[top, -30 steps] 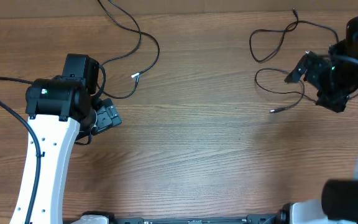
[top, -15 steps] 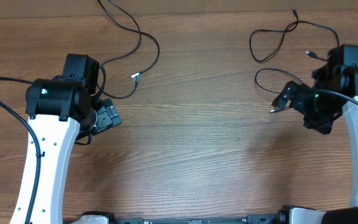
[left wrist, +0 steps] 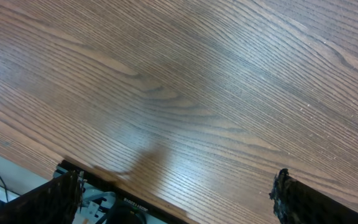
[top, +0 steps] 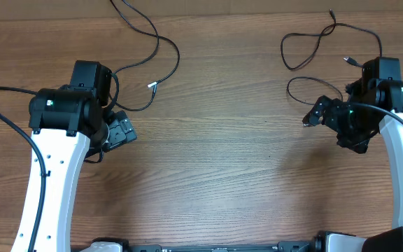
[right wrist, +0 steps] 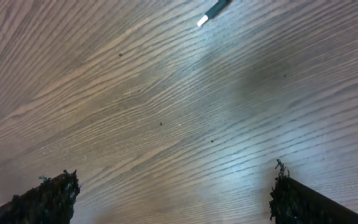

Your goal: Untangle cables

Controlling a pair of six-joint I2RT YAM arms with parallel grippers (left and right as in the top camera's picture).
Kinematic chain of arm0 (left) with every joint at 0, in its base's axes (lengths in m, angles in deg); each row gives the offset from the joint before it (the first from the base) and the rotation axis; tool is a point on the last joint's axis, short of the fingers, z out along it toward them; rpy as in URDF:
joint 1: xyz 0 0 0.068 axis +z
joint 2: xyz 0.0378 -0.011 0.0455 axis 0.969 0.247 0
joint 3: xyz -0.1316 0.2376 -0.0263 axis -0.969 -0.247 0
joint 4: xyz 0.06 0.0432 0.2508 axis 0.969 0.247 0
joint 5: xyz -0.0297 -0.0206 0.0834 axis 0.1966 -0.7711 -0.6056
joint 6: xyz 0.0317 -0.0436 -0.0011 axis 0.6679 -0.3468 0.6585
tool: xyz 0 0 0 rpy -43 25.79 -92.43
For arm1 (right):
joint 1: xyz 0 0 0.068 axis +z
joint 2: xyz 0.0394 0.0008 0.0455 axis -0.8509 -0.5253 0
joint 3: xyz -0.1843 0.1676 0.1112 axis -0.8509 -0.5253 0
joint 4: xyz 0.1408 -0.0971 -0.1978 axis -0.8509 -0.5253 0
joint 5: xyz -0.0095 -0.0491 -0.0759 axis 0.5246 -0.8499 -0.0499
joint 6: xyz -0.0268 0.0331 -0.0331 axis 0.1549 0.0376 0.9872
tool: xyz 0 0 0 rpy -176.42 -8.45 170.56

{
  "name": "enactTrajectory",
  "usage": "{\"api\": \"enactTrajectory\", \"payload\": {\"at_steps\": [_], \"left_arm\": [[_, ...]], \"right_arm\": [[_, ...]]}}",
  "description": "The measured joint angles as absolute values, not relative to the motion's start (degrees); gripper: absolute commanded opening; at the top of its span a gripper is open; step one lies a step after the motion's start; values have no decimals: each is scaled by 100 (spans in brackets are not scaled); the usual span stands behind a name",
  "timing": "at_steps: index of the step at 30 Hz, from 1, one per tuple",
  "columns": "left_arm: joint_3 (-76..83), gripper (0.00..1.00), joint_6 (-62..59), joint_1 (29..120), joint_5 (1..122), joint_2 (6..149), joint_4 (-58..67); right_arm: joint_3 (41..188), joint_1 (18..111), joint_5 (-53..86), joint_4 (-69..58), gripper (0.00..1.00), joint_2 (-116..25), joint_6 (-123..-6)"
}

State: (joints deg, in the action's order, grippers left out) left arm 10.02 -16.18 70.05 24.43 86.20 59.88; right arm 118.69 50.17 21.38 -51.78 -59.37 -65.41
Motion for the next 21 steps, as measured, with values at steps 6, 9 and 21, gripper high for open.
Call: {"api": "enactTrajectory", "payload": {"at_steps": [6,9,21], "left_arm": [[1002,100,-1616,7005,2443,8620,5988],[1002,99,-1616,7005,2443,8620,5988],[1002,100,-1684,7005,2497,8620,5892]], "right_arm": [[11869,5017,2140,-5109,100,-5937,-6539],[11869,5017,2143,-5106,100,-5937,-6539],[11869,5017,2140,-4971,100,-5937,-6539]]}}
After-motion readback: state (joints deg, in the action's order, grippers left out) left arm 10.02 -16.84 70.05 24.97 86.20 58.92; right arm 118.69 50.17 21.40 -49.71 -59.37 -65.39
